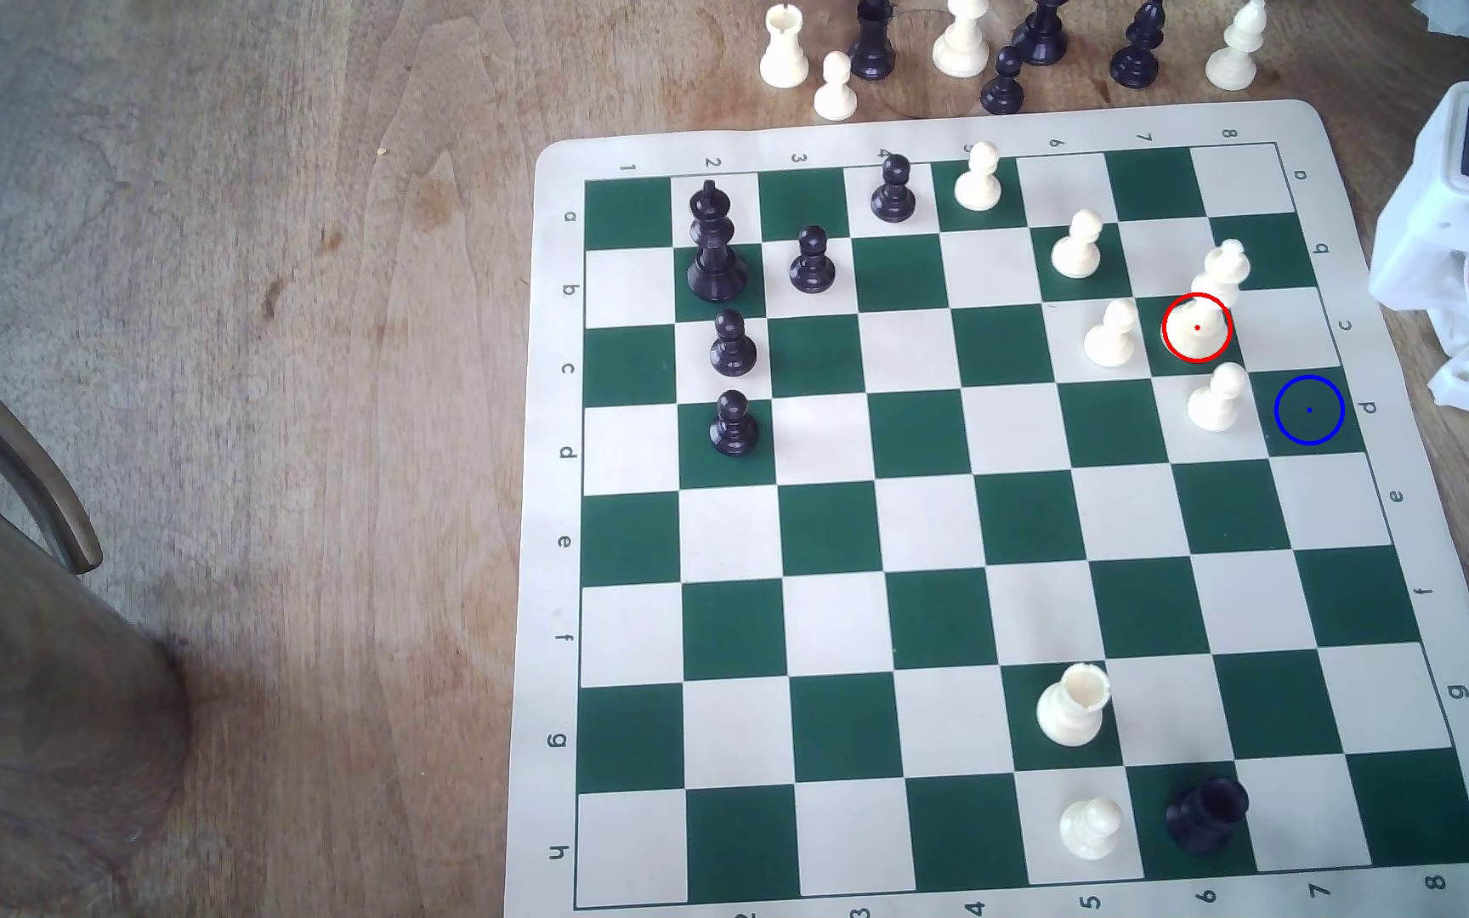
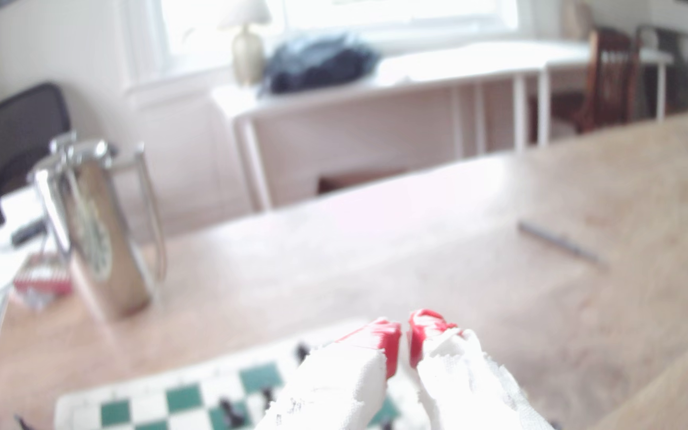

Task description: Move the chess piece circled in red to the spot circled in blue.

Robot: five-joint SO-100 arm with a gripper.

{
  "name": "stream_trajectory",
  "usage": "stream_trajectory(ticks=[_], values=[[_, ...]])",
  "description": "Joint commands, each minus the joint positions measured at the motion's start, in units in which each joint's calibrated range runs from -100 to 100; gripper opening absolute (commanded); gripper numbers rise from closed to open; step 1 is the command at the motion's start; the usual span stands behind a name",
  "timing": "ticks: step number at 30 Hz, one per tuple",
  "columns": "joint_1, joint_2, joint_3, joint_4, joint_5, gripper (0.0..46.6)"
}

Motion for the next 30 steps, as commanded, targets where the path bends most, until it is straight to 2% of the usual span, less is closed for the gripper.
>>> stream_trajectory(ticks=[1, 3, 6, 8, 9, 11, 15, 19, 21, 24, 27, 30], values=[[-3.3, 10.39, -8.1, 13.34, -2.64, 4.1], [-5.96, 13.78, -8.64, 17.18, -3.52, 5.3], [-9.32, 20.83, -8.28, 20.79, -6.54, 7.6], [-10.1, 24.14, -7.1, 21.12, -7.08, 9.7], [-11.98, 28.04, -6.92, 21.12, -8.11, 11.6], [-13.78, 32.03, -6.47, 21.03, -8.74, 11.3], [-18.0, 40.95, -3.11, 19.81, -9.28, 8.3], [-18.71, 45.45, 0.88, 17.35, -9.33, 8.5], [-18.86, 47.91, 1.88, 16.69, -9.38, 6.9], [-18.94, 49.01, 4.51, 13.74, -9.23, 8.4], [-18.71, 48.84, 5.14, 12.19, -9.38, 12.8], [-18.55, 48.33, 6.68, 11.78, -8.6, 11.5]])
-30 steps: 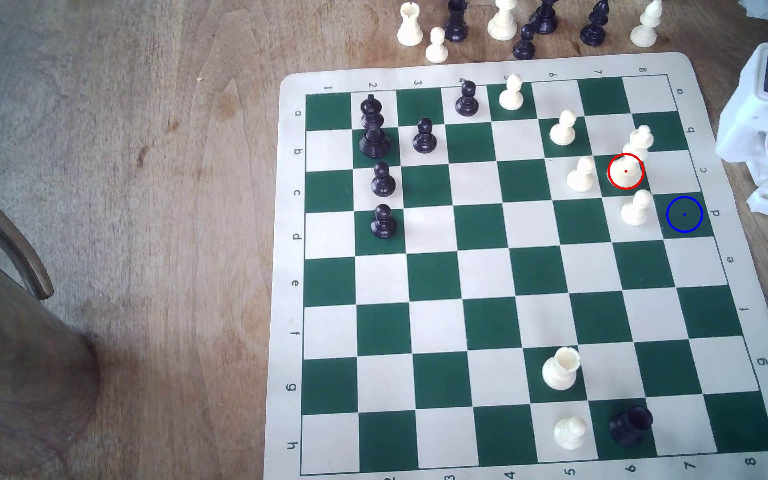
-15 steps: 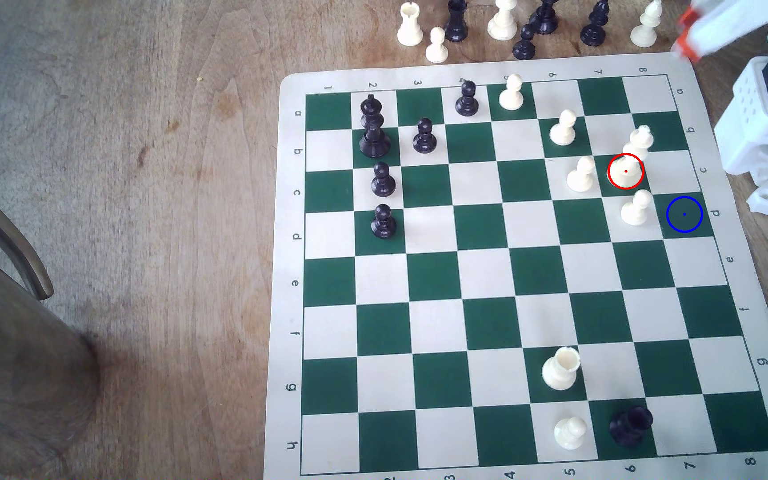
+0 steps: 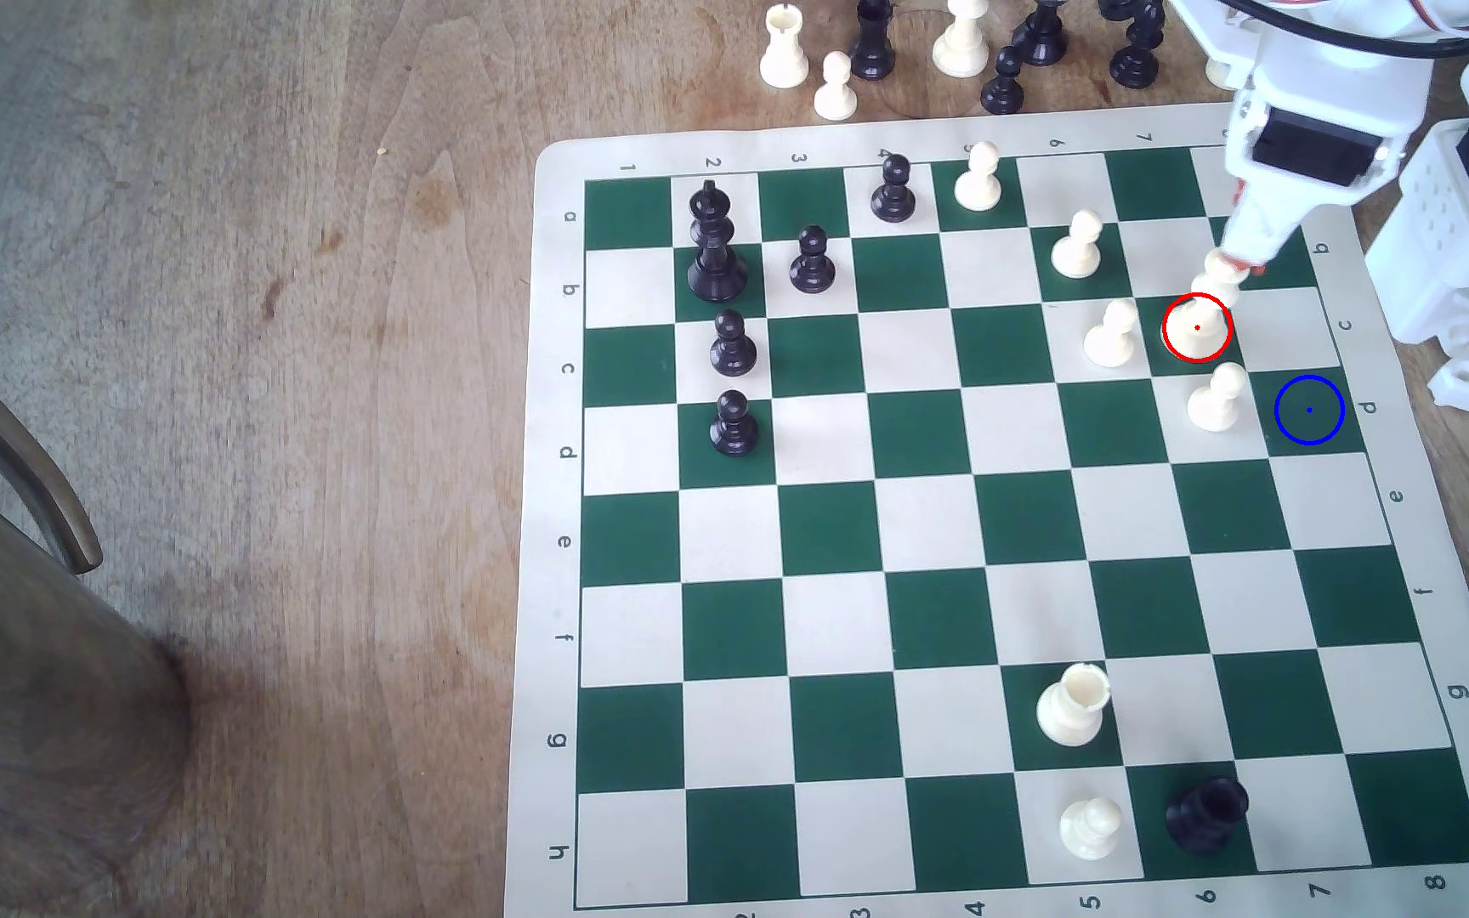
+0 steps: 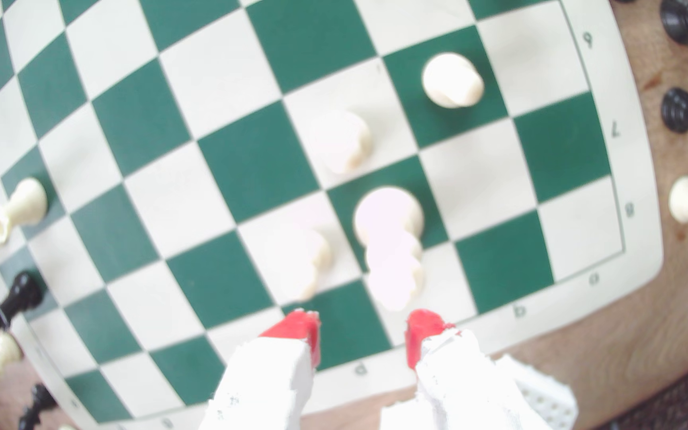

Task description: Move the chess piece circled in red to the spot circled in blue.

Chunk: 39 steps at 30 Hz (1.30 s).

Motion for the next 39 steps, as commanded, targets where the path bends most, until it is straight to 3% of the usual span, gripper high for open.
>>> stream_trajectory(ticks=[1, 9, 10, 11, 13, 23, 33, 39], values=[[0.58, -1.02, 2.35, -1.79, 1.12, 11.4], [1.6, -1.96, 3.71, -2.94, 1.76, 11.5], [1.91, -1.96, 3.62, -2.94, 1.81, 17.3], [1.99, -1.79, 3.53, -2.94, 1.86, 20.3], [2.23, -1.79, 3.62, -2.94, 1.95, 21.6], [4.73, 0.33, 7.51, -4.66, 3.52, 18.5], [5.59, 3.22, 11.41, -9.49, 3.57, 17.9], [5.36, 4.92, 12.68, -10.47, 3.57, 15.0]])
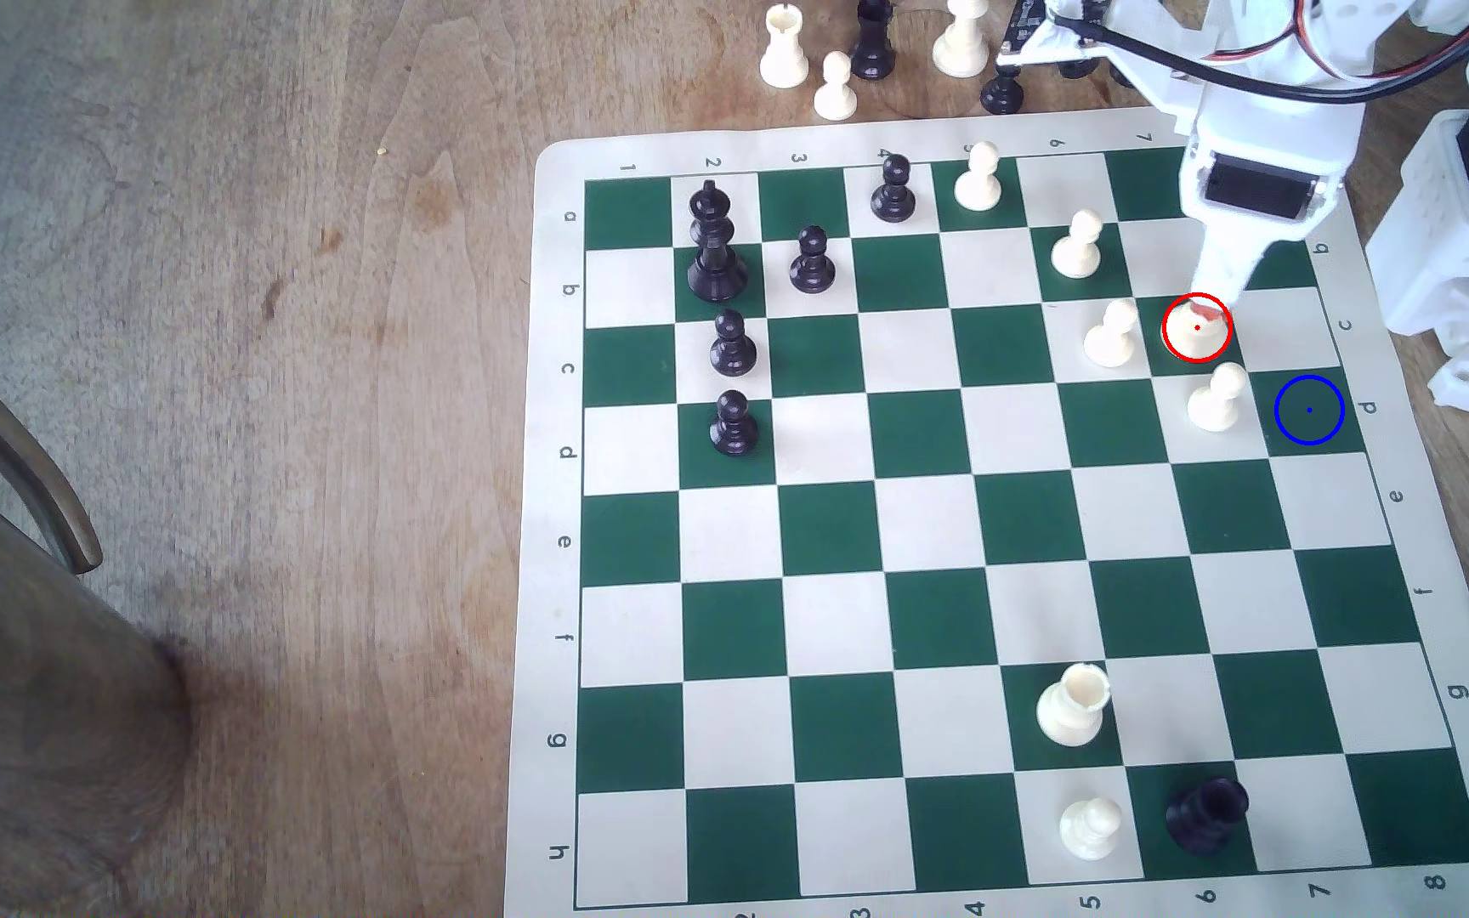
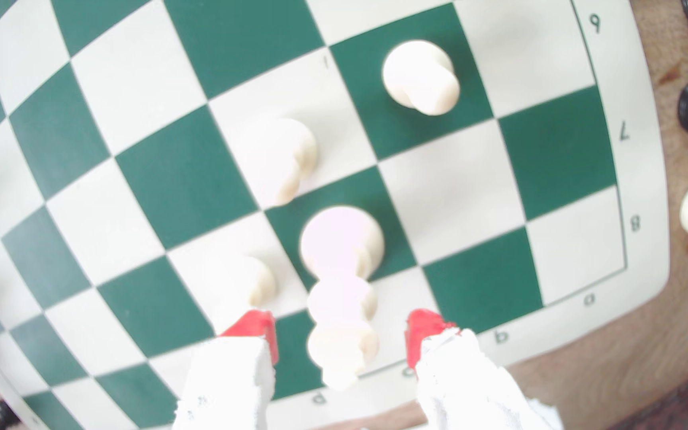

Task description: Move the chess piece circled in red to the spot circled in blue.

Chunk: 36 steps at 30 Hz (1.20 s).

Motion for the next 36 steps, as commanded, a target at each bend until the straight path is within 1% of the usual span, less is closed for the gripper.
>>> stream_trajectory(ticks=[1, 13, 19, 20, 23, 25, 27, 28, 29, 32, 36], values=[[-0.1, 0.4, 0.85, -1.16, 0.1, 15.0], [-0.49, 0.99, 2.57, -3.13, -0.29, 14.7], [-1.04, 0.91, 2.57, -2.39, -0.24, 12.0], [-1.19, 0.65, 2.57, -2.31, -0.29, 11.0], [-1.35, 0.57, 2.57, -2.64, -0.44, 11.8], [-1.43, 0.48, 2.57, -2.64, -0.49, 10.7], [-1.43, 0.48, 2.57, -2.64, -0.49, 7.7], [-1.66, 0.31, 2.57, -2.56, -0.49, 2.1], [-1.66, 0.23, 2.57, -2.56, -0.49, 0.2], [-1.9, -0.62, 1.93, -2.06, -0.59, 0.2], [-3.23, -2.32, -2.6, 1.7, -0.63, 0.2]])
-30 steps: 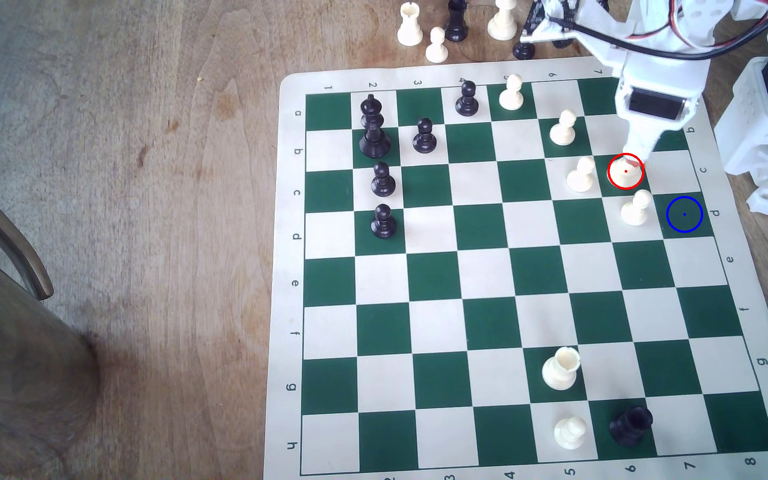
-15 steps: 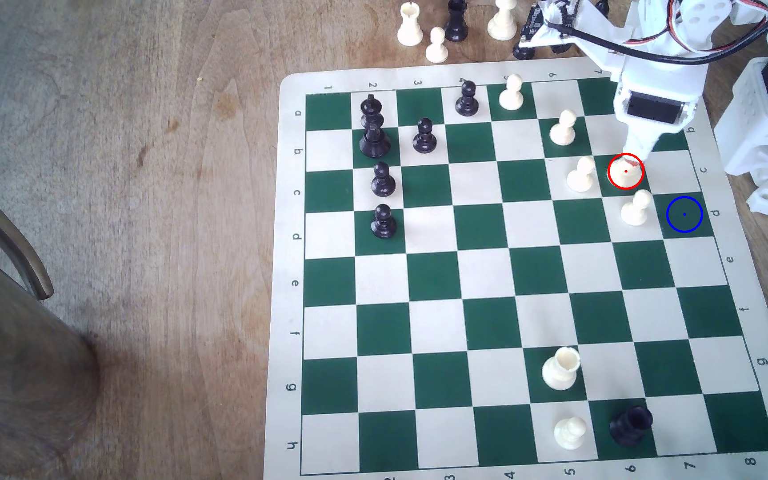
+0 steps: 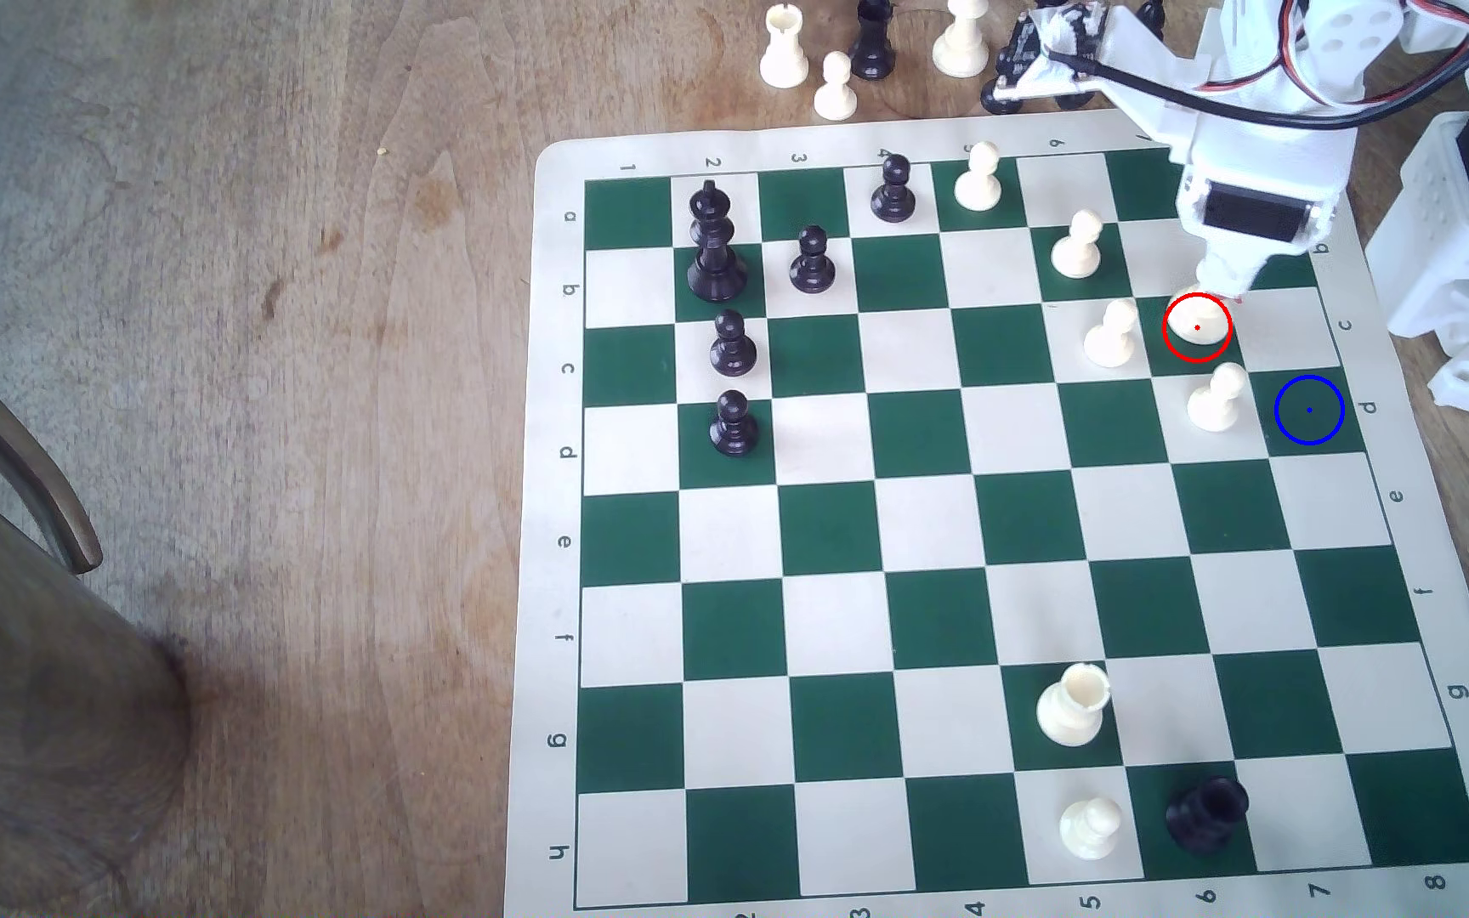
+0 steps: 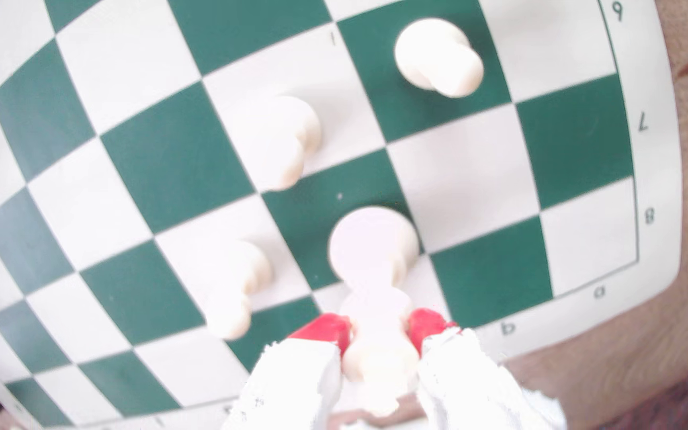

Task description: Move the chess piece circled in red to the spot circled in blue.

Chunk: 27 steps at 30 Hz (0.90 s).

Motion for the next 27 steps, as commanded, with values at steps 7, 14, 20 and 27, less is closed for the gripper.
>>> stream_trajectory(ticks=[7, 14, 20, 27], values=[[-1.63, -8.93, -22.72, 14.11, -0.78, 0.2], [-16.57, -20.48, -16.37, 18.04, -8.3, 0.2], [-20.24, -20.73, -7.12, 15.18, -9.62, 0.2], [-21.18, -21.92, -0.23, 10.02, -9.96, 0.2]])
